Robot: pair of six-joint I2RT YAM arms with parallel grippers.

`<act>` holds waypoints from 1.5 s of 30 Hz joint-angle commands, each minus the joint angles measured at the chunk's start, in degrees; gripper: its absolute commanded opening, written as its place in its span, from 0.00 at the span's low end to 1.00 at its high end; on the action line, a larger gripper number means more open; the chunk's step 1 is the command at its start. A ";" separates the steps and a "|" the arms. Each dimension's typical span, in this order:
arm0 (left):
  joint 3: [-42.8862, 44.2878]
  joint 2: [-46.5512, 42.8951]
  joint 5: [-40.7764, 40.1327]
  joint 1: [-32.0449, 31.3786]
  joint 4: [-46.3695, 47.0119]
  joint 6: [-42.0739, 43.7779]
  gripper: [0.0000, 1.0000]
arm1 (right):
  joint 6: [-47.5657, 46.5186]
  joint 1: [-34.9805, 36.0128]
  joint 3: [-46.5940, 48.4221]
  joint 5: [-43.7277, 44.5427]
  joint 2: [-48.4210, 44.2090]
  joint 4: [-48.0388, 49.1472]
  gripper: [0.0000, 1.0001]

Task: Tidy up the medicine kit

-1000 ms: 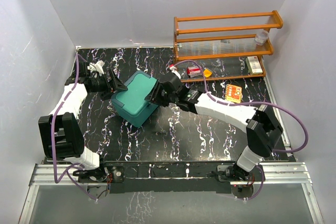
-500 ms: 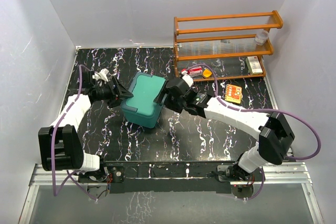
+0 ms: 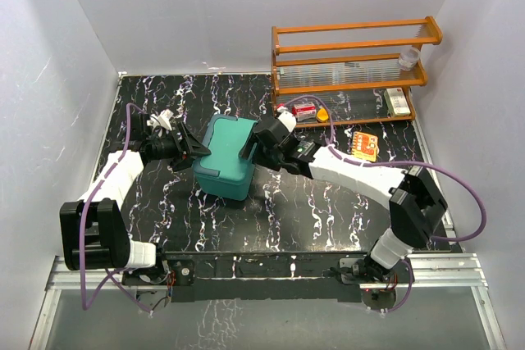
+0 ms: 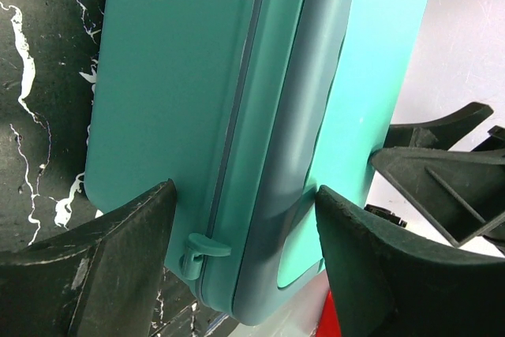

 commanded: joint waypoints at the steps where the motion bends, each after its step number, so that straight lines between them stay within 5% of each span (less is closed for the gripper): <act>1: -0.58 0.29 -2.15 -0.48 -3.76 2.57 0.68 | -4.14 -0.46 3.35 3.80 2.62 -0.27 0.61; 9: -1.27 0.29 -2.46 -0.54 -3.82 3.20 0.68 | -6.51 -0.44 6.88 3.42 5.51 -3.30 0.37; 15: -1.46 0.29 -2.28 -0.52 -3.71 3.40 0.68 | -7.73 -0.35 8.52 2.39 6.68 -4.71 0.29; 28: -1.21 0.29 -2.55 -0.52 -4.38 3.93 0.69 | -5.69 -2.15 2.33 -5.40 6.20 3.95 0.58; 45: -0.94 0.29 -2.37 -0.48 -4.72 3.99 0.69 | -4.81 -3.82 -1.93 -17.36 6.08 14.72 0.59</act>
